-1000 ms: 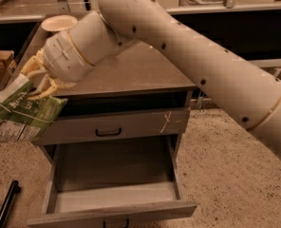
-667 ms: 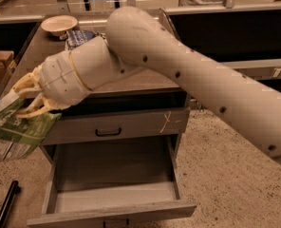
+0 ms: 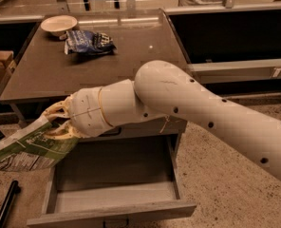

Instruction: Place green jalapeno chip bag into middle drawer

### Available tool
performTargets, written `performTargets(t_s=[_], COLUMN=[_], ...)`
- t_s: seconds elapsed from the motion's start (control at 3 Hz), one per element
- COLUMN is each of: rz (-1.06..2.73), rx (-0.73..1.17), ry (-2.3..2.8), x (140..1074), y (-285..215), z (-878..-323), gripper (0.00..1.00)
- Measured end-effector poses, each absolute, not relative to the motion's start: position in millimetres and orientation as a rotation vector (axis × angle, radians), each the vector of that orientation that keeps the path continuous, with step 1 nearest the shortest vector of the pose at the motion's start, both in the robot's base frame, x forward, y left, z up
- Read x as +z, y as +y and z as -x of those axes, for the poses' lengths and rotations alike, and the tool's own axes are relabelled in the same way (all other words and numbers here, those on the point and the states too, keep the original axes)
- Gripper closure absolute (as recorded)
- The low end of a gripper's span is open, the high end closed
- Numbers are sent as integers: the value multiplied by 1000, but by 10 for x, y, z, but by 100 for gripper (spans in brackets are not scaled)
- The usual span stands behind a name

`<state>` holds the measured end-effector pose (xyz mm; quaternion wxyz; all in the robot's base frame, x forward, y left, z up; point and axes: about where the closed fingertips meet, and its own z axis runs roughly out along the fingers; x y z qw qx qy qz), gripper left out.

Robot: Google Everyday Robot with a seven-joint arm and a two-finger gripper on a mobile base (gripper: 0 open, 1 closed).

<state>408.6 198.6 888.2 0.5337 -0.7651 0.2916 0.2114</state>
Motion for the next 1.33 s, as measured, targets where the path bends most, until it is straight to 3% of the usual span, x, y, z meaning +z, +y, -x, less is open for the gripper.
performTargets(t_s=[0.67, 1.33], rz=[1720, 1370], rx=[480, 401], ry=[848, 1123], x=[8587, 7407], y=[1744, 881], z=[-4145, -4178], gripper=[100, 100])
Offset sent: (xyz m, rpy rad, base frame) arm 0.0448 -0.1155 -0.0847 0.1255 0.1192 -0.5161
